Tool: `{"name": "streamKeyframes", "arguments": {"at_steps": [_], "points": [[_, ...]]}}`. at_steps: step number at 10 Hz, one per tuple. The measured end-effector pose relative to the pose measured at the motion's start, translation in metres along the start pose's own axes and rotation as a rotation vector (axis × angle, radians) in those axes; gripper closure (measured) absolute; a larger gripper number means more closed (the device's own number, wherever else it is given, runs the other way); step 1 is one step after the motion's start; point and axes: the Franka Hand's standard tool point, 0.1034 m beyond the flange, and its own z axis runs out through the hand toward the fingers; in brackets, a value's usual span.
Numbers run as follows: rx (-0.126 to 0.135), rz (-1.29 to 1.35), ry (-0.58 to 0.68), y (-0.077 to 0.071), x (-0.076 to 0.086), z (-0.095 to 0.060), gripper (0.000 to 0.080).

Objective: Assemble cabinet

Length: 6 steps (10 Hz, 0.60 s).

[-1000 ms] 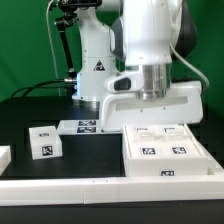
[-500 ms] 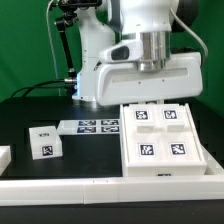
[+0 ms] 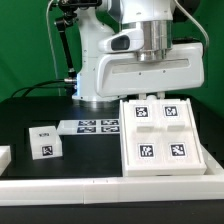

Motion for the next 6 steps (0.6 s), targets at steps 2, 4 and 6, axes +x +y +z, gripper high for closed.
{"name": "streamKeyframes", "arguments": {"at_steps": [2,4,6], "points": [[-0.003,-0.005,0.000,0.003,-0.013,0.018,0.0797],[-0.002,-0.017,-0.017,0.009,-0.001,-0.003,0.0797],[0.006,-0.017,-0.061,0.012,0.008,-0.018,0.0797]]}}
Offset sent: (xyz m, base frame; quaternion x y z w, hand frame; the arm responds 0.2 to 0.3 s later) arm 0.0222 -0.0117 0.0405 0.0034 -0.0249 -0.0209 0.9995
